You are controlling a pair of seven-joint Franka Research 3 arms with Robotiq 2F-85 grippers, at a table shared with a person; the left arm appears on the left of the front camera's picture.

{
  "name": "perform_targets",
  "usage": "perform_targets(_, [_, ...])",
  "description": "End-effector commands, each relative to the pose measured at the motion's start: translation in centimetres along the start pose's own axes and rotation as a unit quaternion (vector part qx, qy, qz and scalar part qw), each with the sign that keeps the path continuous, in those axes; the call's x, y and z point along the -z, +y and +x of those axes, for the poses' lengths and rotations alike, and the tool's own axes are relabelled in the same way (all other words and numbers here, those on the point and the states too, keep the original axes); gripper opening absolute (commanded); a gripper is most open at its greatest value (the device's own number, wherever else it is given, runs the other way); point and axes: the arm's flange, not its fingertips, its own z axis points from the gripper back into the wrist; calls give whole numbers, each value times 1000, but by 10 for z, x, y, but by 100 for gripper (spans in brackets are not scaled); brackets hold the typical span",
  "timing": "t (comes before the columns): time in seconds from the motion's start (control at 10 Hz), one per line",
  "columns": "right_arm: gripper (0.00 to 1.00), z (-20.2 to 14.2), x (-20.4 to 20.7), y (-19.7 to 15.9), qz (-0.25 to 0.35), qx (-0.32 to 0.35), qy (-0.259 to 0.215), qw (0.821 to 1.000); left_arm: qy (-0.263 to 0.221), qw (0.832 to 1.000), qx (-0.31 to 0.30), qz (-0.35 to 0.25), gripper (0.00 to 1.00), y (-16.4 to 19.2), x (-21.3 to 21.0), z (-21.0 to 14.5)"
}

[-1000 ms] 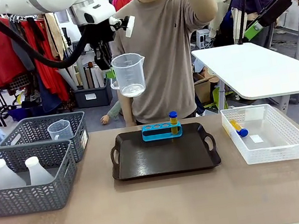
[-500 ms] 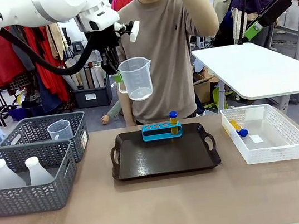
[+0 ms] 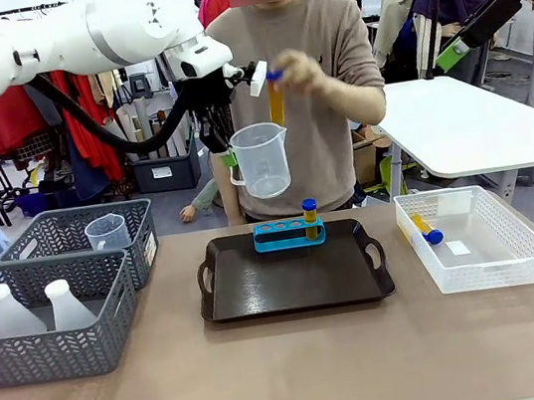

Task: Prepare the laboratory tools.
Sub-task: Pick up one Large Measuring Cup and place it on the Handle tray.

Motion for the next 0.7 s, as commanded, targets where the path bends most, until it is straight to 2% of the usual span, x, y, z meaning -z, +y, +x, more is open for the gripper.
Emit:
perform_targets(0.0, [100,1,-1,0,2,-2,-3,1000,5,1000,2,-3,0,-24,-20,-16])
perform_targets(0.4, [100,1,-1,0,2,-2,-3,1000,14,999,-34,5,0,-43,-36,-40])
perform_targets(0.6, [100,1,-1,0,2,-2,-3,1000,2,999,-34,10,0,-42,-38,-36])
